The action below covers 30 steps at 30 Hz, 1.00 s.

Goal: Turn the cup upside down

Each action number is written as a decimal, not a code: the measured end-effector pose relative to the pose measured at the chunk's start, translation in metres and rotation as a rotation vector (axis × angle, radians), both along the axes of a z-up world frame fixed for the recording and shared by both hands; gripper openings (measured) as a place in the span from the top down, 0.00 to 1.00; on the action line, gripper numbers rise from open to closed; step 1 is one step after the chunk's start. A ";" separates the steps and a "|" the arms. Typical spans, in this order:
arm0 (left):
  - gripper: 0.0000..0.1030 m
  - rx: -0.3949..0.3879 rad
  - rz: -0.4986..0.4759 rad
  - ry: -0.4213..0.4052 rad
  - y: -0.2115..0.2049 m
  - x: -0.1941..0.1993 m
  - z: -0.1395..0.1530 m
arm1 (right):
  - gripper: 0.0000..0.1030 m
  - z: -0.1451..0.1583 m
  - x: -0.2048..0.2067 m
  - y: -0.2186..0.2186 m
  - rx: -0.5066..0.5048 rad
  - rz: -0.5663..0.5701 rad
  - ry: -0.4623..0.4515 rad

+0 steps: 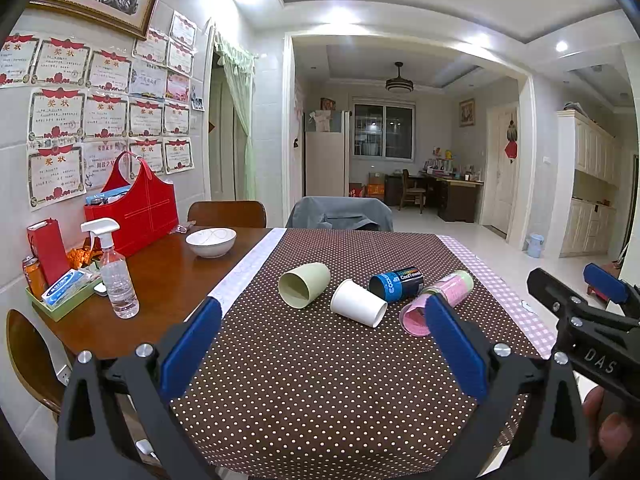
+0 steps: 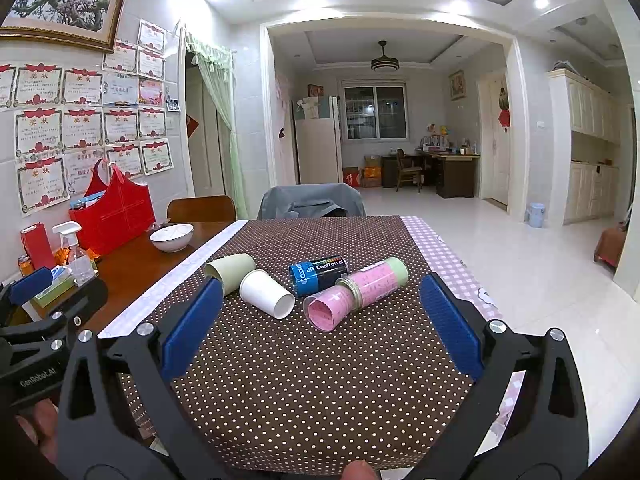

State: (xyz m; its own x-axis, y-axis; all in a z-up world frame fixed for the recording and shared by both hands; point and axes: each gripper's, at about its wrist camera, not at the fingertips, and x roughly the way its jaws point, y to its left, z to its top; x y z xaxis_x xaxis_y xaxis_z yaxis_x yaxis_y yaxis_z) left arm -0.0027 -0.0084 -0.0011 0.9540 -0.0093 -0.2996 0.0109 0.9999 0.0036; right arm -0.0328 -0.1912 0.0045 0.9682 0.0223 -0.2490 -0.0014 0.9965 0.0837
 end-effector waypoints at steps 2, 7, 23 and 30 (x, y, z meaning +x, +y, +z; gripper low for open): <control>0.04 0.000 0.000 0.000 0.000 0.000 0.000 | 0.06 0.000 0.000 0.000 0.000 0.000 0.000; 0.04 -0.001 -0.001 0.000 0.000 0.000 0.000 | 0.06 0.001 0.000 0.000 0.001 0.001 0.000; 0.04 0.033 -0.017 0.047 -0.005 0.031 -0.014 | 0.06 -0.015 0.036 -0.010 0.016 0.021 0.073; 0.04 0.083 -0.076 0.117 -0.027 0.084 -0.033 | 0.06 -0.030 0.085 -0.038 0.030 -0.002 0.156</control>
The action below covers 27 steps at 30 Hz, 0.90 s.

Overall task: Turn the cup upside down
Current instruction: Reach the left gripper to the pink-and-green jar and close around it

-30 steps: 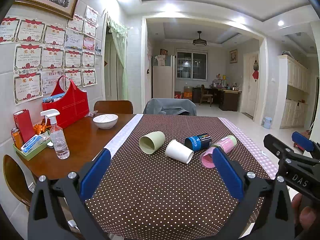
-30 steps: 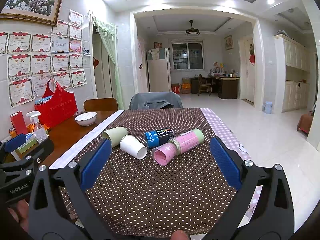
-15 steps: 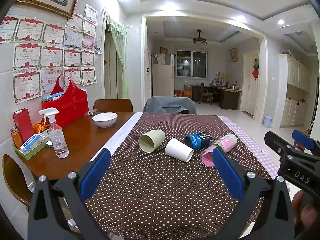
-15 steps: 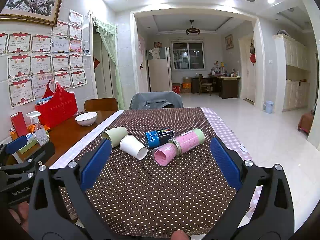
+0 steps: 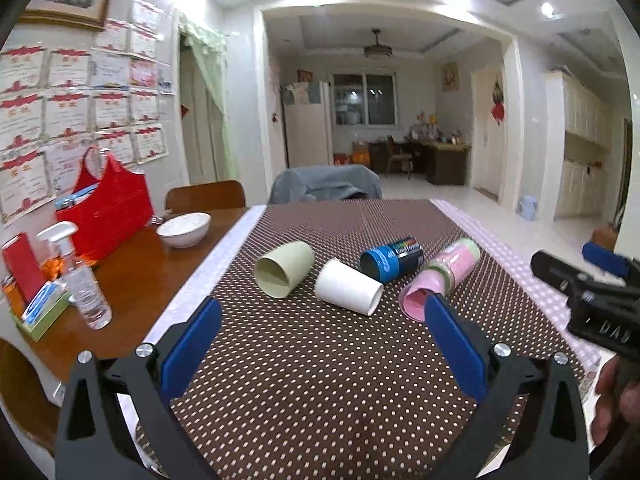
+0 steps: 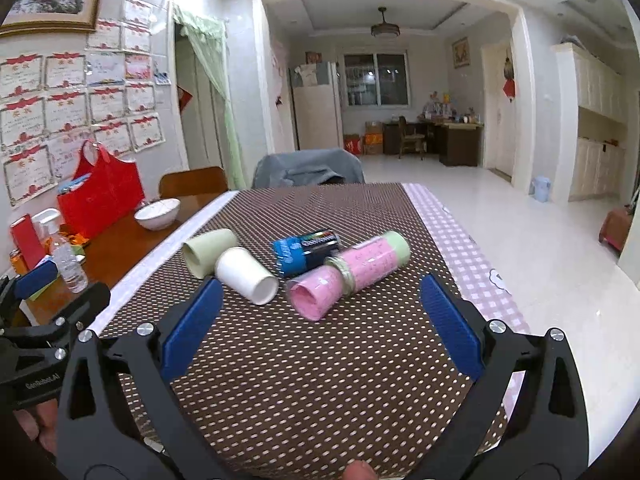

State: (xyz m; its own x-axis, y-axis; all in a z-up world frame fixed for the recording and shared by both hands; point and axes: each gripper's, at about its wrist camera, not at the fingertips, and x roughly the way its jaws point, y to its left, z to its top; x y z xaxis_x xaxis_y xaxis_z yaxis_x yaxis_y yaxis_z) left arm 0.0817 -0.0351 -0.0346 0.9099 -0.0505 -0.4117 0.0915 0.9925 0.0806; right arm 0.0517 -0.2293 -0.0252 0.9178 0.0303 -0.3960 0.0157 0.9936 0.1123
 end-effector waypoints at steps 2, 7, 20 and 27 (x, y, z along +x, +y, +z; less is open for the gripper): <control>0.04 0.016 -0.024 0.032 -0.010 0.020 -0.007 | 0.06 -0.004 0.012 -0.010 0.010 -0.011 0.024; 0.04 0.065 -0.092 0.113 -0.035 0.070 -0.019 | 0.06 -0.018 0.046 -0.036 0.043 -0.045 0.100; 0.04 0.143 -0.270 0.298 -0.100 0.162 -0.032 | 0.06 -0.043 0.112 -0.082 0.106 -0.121 0.256; 0.04 0.192 -0.403 0.411 -0.142 0.214 -0.040 | 0.06 -0.059 0.137 -0.108 0.144 -0.169 0.325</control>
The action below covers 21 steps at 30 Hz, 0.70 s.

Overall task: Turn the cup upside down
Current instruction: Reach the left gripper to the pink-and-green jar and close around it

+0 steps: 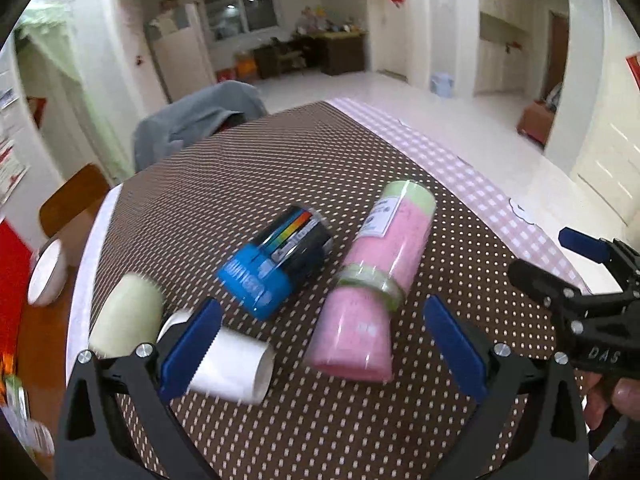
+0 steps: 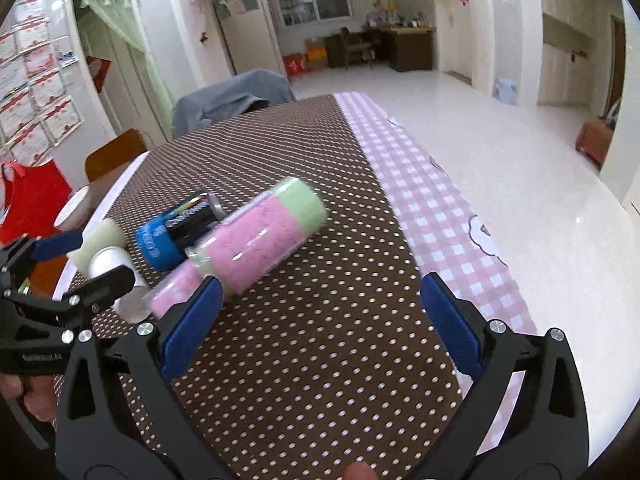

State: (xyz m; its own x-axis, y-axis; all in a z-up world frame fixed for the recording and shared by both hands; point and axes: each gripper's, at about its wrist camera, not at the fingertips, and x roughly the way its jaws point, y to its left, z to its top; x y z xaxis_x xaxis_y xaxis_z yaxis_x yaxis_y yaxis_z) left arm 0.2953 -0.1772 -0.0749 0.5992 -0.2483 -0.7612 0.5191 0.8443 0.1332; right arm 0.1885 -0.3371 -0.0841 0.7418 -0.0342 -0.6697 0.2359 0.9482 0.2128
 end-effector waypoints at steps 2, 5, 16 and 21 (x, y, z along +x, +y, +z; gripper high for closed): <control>0.04 0.017 -0.041 0.033 -0.013 0.014 -0.004 | 0.06 -0.006 0.006 -0.011 0.011 -0.024 0.017; 0.04 0.046 -0.100 0.099 -0.038 0.037 -0.015 | 0.06 -0.014 0.012 -0.026 0.031 -0.056 0.037; 0.04 0.170 -0.270 0.225 -0.104 0.080 -0.047 | 0.06 -0.027 0.025 -0.064 0.072 -0.125 0.066; 0.04 0.196 -0.306 0.284 -0.117 0.095 -0.063 | 0.06 -0.033 0.026 -0.066 0.079 -0.125 0.082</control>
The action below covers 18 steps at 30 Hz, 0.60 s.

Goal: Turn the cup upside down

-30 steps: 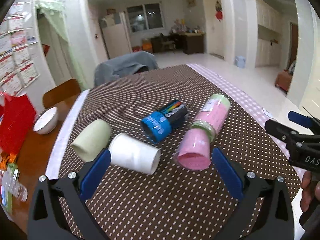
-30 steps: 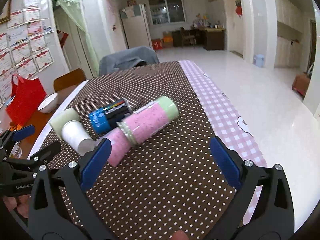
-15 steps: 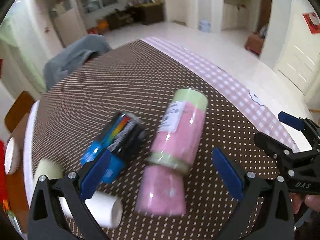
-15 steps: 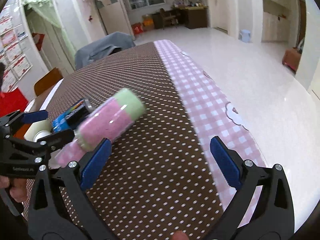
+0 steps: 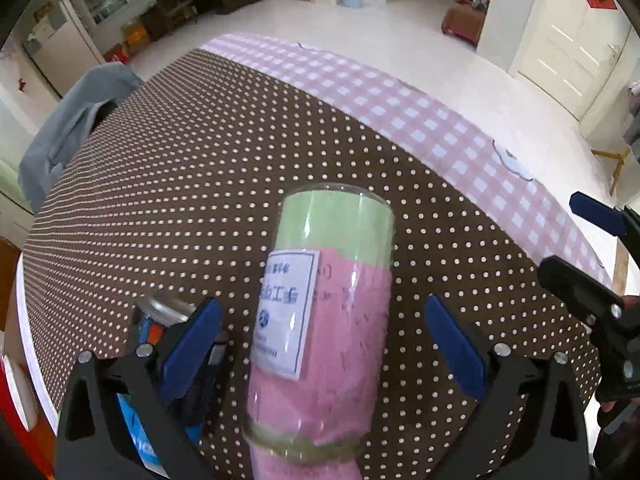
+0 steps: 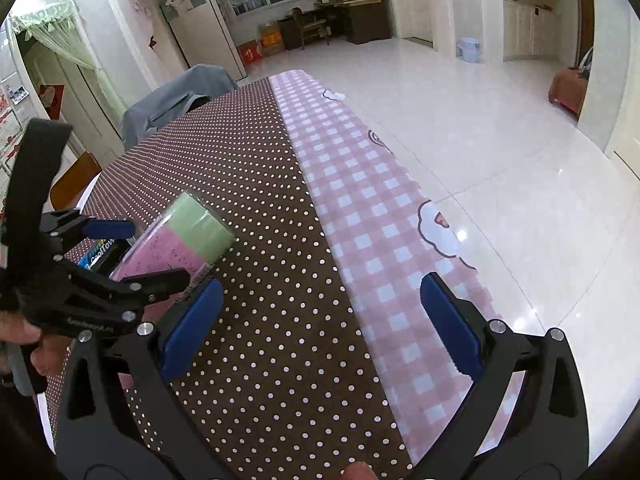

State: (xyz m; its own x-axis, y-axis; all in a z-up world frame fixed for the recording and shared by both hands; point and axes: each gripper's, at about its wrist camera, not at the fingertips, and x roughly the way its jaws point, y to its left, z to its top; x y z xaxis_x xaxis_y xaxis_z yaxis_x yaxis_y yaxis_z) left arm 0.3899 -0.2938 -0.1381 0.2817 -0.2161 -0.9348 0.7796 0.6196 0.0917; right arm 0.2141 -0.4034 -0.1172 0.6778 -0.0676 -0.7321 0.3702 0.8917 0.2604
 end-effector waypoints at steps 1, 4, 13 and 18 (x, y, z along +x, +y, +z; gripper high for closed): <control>0.05 0.007 -0.006 0.007 -0.001 0.001 -0.003 | 0.06 -0.001 -0.001 -0.001 0.001 -0.001 0.002; 0.27 0.034 -0.015 0.069 -0.005 0.008 -0.016 | 0.06 -0.003 -0.002 -0.002 0.006 -0.007 0.004; 0.33 -0.015 0.044 0.156 -0.003 0.034 -0.017 | 0.06 -0.001 -0.010 0.000 0.009 -0.014 -0.008; 0.33 -0.088 0.084 0.153 0.006 0.045 0.004 | 0.06 0.003 -0.018 0.006 0.004 -0.019 -0.018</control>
